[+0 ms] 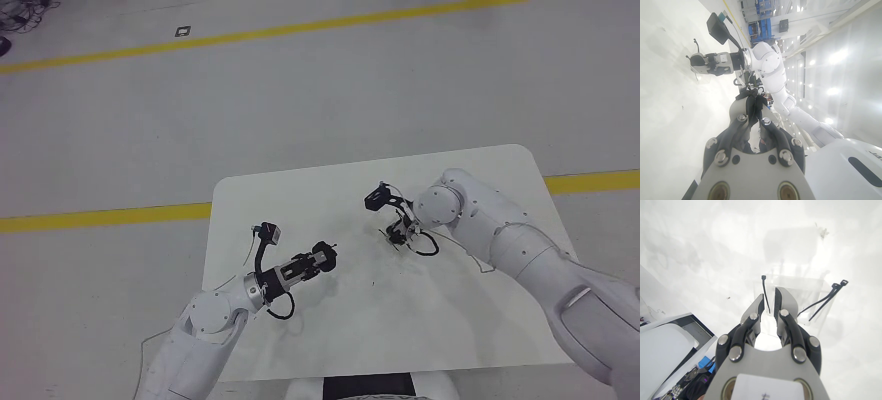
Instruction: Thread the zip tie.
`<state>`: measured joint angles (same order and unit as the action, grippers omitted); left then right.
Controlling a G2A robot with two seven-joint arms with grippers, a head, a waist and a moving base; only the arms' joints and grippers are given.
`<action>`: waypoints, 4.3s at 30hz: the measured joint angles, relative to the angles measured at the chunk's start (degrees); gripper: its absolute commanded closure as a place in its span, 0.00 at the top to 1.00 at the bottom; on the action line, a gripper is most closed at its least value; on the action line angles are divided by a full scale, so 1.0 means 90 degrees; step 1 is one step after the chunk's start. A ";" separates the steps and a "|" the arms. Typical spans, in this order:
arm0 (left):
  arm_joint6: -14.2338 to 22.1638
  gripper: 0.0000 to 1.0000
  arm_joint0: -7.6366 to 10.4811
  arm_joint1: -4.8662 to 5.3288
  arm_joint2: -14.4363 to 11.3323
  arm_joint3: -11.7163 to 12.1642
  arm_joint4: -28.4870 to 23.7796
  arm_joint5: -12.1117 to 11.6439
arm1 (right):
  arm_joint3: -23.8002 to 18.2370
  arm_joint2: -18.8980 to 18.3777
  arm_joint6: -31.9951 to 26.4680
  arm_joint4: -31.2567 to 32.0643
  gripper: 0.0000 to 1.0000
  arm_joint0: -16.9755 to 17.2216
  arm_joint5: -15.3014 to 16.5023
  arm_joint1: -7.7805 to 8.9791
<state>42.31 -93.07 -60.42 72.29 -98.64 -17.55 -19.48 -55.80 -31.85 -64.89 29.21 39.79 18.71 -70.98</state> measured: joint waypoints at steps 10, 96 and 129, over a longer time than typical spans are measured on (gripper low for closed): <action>0.0000 0.00 0.0000 0.0000 0.0000 0.0000 0.0000 0.0000 | 0.0236 -0.0061 0.0058 -0.0119 0.00 -0.0052 0.0069 -0.0076; -0.1037 0.00 0.0136 -0.0214 -0.0504 0.0339 -0.1498 0.0171 | -0.5568 -0.2522 0.6309 0.0065 0.00 0.4188 0.0085 0.1685; 0.1186 0.00 0.0718 -0.0023 -0.0162 0.0804 -0.2832 0.2399 | -0.5179 -0.0765 0.6749 0.0363 0.00 0.2611 0.0085 0.2392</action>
<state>52.99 -86.60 -60.63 70.83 -91.41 -43.03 2.11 -102.41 -38.74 -4.15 32.47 63.29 19.48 -49.45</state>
